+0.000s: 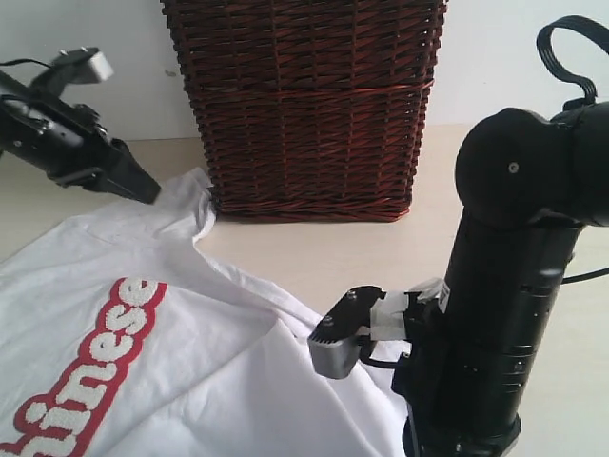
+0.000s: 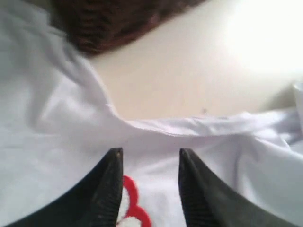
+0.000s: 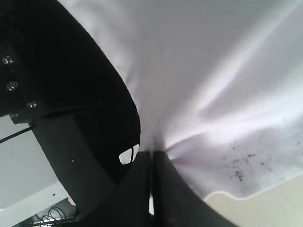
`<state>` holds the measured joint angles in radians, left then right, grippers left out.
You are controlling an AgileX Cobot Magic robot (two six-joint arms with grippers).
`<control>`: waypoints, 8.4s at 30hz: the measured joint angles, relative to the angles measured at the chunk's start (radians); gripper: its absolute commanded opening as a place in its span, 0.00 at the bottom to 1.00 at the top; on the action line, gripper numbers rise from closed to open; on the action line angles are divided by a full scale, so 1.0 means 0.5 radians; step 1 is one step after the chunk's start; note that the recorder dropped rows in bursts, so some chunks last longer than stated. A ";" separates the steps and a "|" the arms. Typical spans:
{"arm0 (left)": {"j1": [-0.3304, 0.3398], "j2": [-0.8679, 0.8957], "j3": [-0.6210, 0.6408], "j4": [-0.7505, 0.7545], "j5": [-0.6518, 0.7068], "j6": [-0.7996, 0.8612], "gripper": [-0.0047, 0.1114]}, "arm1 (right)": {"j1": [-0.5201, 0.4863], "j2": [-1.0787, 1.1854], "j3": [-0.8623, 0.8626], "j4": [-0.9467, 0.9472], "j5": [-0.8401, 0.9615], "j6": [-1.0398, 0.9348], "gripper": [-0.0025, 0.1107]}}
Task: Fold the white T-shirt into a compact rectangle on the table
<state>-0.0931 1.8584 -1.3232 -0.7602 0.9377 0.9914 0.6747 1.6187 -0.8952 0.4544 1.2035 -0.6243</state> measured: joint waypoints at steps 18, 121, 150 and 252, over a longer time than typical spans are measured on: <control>-0.213 0.055 0.105 0.269 -0.049 0.090 0.38 | 0.078 -0.152 0.224 0.209 0.004 -0.163 0.02; -0.208 0.097 0.119 0.353 -0.275 -0.098 0.38 | 0.436 0.307 0.212 -0.794 -1.272 1.275 0.02; -0.208 0.041 0.119 0.685 -0.559 -0.532 0.38 | -0.069 0.510 -0.118 -1.822 -0.631 1.987 0.02; 0.103 1.311 -1.504 1.615 -0.006 -1.504 0.04 | -0.921 0.984 -0.775 -0.674 -1.213 1.080 0.02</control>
<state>-0.0414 2.5138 -2.0752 0.0474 0.9349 0.2393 0.2141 2.1109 -1.2828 0.1173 0.5969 -0.0844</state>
